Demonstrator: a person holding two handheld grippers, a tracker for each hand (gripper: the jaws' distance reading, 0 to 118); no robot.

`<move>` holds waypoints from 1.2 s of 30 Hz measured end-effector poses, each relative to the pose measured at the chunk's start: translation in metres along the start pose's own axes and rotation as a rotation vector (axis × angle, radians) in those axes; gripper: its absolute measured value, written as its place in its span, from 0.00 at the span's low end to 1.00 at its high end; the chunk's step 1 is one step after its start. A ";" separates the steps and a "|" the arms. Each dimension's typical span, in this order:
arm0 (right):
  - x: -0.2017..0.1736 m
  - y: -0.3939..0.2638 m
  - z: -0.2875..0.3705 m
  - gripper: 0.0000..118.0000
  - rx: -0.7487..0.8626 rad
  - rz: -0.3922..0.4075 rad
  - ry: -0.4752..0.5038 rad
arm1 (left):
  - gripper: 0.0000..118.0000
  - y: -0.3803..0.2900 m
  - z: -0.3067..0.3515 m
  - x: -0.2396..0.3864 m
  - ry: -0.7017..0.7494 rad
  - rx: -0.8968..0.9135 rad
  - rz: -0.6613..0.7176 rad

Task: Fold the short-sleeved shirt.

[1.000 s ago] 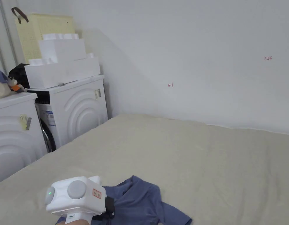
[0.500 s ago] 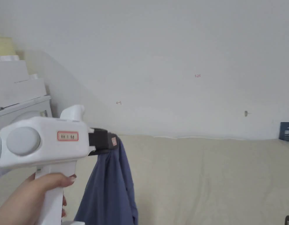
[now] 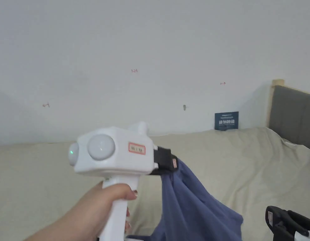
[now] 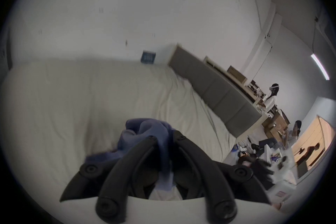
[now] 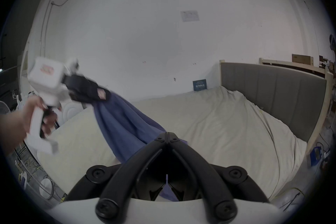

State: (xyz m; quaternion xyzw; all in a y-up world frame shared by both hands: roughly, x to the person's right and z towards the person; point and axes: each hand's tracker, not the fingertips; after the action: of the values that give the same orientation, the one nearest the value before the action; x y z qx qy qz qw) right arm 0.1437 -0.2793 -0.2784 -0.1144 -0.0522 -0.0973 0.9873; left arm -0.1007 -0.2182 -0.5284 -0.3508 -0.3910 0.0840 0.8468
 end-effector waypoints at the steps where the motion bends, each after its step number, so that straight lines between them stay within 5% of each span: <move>1: 0.008 -0.005 -0.002 0.00 -0.015 -0.013 -0.014 | 0.17 -0.012 -0.028 -0.006 0.020 -0.059 0.024; 5: 0.031 -0.025 -0.011 0.00 -0.078 -0.063 -0.066 | 0.49 -0.058 -0.116 -0.024 0.065 -0.233 0.125; 8: 0.040 -0.034 -0.017 0.00 -0.112 -0.076 -0.080 | 0.60 -0.083 -0.158 -0.039 0.064 -0.357 0.204; 12: 0.042 -0.040 -0.022 0.00 -0.126 -0.071 -0.086 | 0.61 -0.101 -0.176 -0.044 0.090 -0.438 0.239; 19: 0.033 -0.034 -0.024 0.00 -0.120 -0.067 -0.064 | 0.61 -0.088 -0.111 -0.047 0.034 -0.229 0.251; 25: 0.018 -0.024 -0.013 0.00 -0.066 -0.033 -0.025 | 0.61 -0.105 0.034 -0.025 0.182 0.084 -0.021; 28: 0.008 -0.027 -0.004 0.00 -0.005 -0.008 -0.023 | 0.53 -0.136 0.098 -0.017 0.265 0.318 -0.073; 29: 0.005 -0.028 0.000 0.00 0.010 -0.005 -0.026 | 0.39 -0.146 0.115 -0.015 0.293 0.381 -0.063; 30: 0.002 -0.029 0.003 0.00 0.025 -0.004 -0.021 | 0.13 -0.156 0.127 -0.014 0.316 0.414 -0.049; 31: -0.001 -0.030 0.009 0.00 0.056 -0.003 -0.018 | 0.07 -0.168 0.142 -0.013 0.366 0.464 -0.035; 36: -0.016 -0.037 0.039 0.00 0.223 0.060 -0.040 | 0.00 -0.225 0.187 -0.006 0.561 0.737 -0.072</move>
State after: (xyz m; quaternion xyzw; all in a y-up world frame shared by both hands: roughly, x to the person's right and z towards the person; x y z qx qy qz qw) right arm 0.1172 -0.3025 -0.2345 -0.0074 -0.0791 -0.0588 0.9951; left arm -0.2694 -0.2882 -0.2999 -0.0218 -0.1031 0.0897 0.9904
